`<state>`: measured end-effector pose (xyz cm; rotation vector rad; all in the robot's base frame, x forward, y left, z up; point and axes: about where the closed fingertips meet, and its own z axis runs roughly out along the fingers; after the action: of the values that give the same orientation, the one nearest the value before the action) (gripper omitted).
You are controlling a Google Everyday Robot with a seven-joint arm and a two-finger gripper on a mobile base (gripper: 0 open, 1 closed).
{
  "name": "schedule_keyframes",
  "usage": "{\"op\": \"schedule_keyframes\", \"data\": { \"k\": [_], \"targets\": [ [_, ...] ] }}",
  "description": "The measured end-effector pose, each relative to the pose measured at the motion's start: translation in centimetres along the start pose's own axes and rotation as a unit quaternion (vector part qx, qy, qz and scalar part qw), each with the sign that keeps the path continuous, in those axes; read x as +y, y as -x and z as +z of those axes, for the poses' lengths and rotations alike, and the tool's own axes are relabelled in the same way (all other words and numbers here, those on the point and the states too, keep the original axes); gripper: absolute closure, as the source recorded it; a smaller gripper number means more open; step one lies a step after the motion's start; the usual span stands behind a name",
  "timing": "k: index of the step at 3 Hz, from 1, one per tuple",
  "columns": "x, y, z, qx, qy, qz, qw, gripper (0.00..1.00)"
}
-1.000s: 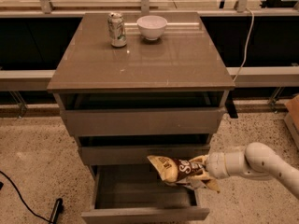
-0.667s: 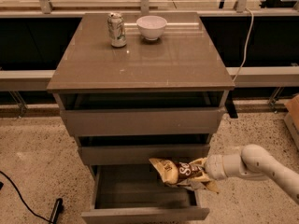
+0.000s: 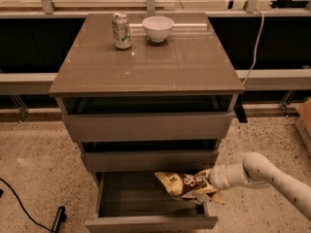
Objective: Place brown chip bag into bottom drawer
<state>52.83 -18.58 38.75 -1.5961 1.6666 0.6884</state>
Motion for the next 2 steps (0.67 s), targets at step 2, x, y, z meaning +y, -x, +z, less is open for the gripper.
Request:
{"op": "schedule_keyframes", "data": {
  "k": [2],
  "targets": [
    [-1.5,-5.4,5.8,0.017,-0.021,-0.028,0.9992,1.0]
  ]
}}
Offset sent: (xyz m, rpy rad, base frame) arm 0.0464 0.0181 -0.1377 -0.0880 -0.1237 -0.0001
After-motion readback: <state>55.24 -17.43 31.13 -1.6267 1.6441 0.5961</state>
